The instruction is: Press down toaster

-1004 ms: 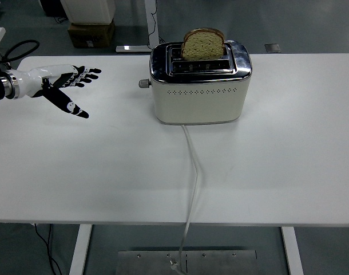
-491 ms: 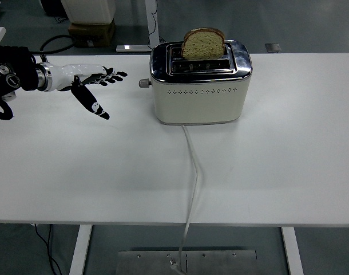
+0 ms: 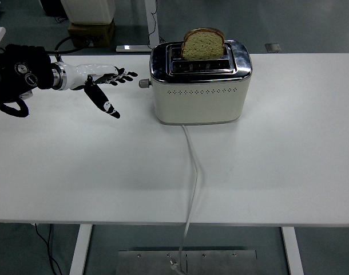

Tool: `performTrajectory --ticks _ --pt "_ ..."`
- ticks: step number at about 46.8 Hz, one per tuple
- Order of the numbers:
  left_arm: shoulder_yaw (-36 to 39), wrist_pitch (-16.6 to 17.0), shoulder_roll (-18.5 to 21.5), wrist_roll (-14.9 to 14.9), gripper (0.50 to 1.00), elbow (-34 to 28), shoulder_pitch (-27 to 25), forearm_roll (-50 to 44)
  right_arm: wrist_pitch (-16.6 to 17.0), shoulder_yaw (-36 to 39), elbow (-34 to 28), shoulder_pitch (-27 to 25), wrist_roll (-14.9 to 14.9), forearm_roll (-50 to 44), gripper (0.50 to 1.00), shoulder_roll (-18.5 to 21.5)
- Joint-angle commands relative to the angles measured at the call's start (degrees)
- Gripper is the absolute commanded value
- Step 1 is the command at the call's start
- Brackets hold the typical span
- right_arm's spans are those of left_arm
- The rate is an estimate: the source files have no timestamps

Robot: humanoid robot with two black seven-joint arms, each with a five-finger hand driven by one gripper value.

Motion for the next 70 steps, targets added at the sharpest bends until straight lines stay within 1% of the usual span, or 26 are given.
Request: performTrajectory --ticks 1,19,41,51,70 --pt "-0.01 0.0 -0.08 0.04 1.0 -0.02 0.09 -0.01 0.0 0.0 0.0 0.01 0.0 0.0 1.0 0.0" --pt "-0.01 0.26 -2.54 0.04 1.0 -0.02 0.27 -0.09 0.0 0.0 0.0 0.01 0.0 0.0 0.998 0.0" --pt "-0.01 0.44 -2.72 0.04 1.0 -0.02 1.32 -0.09 0.0 0.0 0.0 0.01 0.0 0.0 1.0 0.0" --pt "-0.01 0.61 -2.9 -0.05 1.0 0.07 3.17 -0.09 0.0 0.0 0.0 0.01 0.0 0.0 1.0 0.0" --pt "-0.1 2.02 -4.57 -0.05 1.0 3.05 4.84 -0.53 0.0 0.0 0.0 -0.08 0.0 0.0 1.0 0.0"
